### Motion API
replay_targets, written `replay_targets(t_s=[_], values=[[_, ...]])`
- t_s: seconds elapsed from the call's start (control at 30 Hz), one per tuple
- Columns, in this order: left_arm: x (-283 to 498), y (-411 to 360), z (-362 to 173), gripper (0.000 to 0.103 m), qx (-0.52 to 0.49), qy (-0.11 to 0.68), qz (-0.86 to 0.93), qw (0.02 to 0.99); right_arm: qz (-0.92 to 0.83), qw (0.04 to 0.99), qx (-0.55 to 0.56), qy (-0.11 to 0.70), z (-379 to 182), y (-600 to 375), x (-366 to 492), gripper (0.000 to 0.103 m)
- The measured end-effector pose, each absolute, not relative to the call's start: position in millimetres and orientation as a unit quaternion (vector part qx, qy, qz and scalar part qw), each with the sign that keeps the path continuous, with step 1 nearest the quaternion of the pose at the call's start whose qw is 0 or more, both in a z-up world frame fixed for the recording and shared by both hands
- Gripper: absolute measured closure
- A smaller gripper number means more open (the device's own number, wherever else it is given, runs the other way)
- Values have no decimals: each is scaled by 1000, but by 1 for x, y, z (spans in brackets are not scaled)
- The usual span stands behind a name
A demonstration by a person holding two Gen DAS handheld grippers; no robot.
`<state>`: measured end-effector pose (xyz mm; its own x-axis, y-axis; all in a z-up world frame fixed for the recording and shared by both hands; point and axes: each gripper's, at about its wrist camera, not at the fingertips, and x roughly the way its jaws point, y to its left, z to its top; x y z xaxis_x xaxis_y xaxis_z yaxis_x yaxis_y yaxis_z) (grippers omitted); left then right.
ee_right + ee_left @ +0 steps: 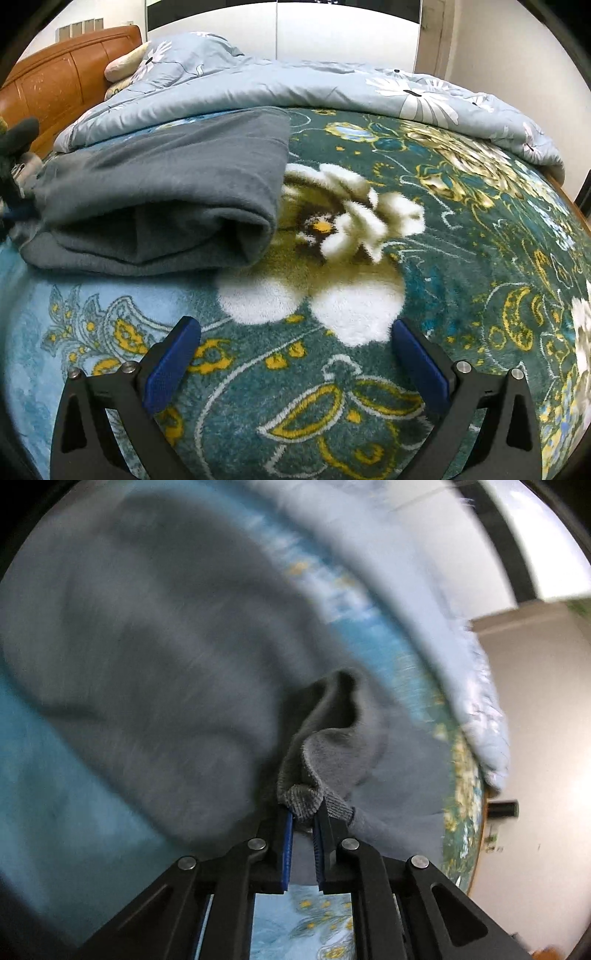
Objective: Fold clothes
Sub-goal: 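Grasp the cuff with the left gripper and fold the garment over itself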
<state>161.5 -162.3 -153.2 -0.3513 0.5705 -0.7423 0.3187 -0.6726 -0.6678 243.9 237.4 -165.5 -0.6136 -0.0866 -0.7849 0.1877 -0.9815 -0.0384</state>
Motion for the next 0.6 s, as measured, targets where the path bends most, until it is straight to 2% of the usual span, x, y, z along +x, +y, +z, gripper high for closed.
replay_targets(t_s=[0.07, 0.13, 0.2, 0.27, 0.37, 0.43, 0.47, 0.53, 0.6], values=[[161, -168, -163, 89, -573, -415, 702, 80, -897, 75, 432, 60, -166, 237, 244, 0], [161, -173, -159, 89, -566, -423, 703, 85, -897, 74, 432, 61, -166, 236, 245, 0], [163, -185, -149, 84, -545, -440, 708, 88, -897, 74, 431, 62, -165, 236, 245, 0], [165, -196, -139, 67, -524, -458, 712, 91, -897, 73, 431, 63, -165, 236, 246, 0], [168, -213, -124, 61, -492, -483, 718, 96, -897, 73, 430, 64, -166, 236, 246, 0], [173, -239, -110, 55, -463, -471, 750, 36, -898, 73, 430, 64, -166, 236, 245, 0], [177, -260, -101, 48, -447, -452, 772, -26, -898, 73, 430, 65, -166, 237, 245, 0], [183, -295, -93, 42, -421, -431, 785, -144, -897, 72, 430, 67, -167, 236, 245, 0], [184, -326, -99, 41, -416, -449, 762, -213, -897, 72, 430, 68, -167, 236, 245, 0]])
